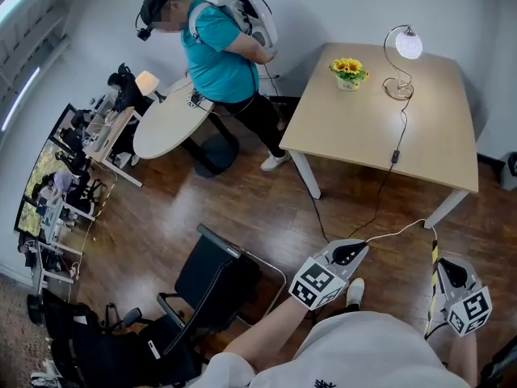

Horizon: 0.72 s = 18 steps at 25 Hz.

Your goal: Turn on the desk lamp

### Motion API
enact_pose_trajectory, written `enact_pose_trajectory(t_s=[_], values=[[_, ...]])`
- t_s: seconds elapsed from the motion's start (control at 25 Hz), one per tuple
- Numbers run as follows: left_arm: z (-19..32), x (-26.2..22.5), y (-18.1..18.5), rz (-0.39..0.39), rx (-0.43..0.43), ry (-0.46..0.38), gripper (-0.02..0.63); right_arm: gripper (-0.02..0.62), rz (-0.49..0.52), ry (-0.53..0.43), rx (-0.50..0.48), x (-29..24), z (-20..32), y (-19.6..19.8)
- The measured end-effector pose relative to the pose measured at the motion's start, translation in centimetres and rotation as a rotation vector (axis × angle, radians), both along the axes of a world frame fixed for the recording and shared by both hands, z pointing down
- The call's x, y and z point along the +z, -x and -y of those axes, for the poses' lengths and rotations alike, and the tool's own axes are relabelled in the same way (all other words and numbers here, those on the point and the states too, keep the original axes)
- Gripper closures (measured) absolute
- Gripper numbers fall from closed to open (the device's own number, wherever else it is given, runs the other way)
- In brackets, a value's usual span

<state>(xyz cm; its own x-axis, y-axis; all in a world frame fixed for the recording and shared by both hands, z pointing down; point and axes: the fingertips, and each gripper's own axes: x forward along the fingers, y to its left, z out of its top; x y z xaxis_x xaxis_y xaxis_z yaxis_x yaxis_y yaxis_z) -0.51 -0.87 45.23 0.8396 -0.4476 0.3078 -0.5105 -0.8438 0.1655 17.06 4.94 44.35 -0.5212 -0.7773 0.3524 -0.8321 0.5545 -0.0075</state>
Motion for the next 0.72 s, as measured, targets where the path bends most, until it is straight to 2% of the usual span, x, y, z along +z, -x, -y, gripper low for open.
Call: enact_pose_trajectory(t_s=[0.16,0.4,0.6,0.72], values=[[-6.0,-0.8,-2.0,-0.01,0.021,0.012,0.586,0.581,0.015,0.013,0.0,0.9,-5.5,-1.2],[-13.7,0.5,-1.8,-0.005,-0.033,0.039,0.586,0.581,0.051,0.066,-0.034,3.6,-12.7,-1.2],[-16.8,0.7,-0.2,0.022,-0.035,0.055,0.586,0.581,0.052,0.062,-0.051,3.6,-15.0,0.0],[-17.1,0.1,0.3,0.021,-0.022,0.038,0.586,0.581,0.046,0.042,-0.037,2.6,-15.5,0.5]])
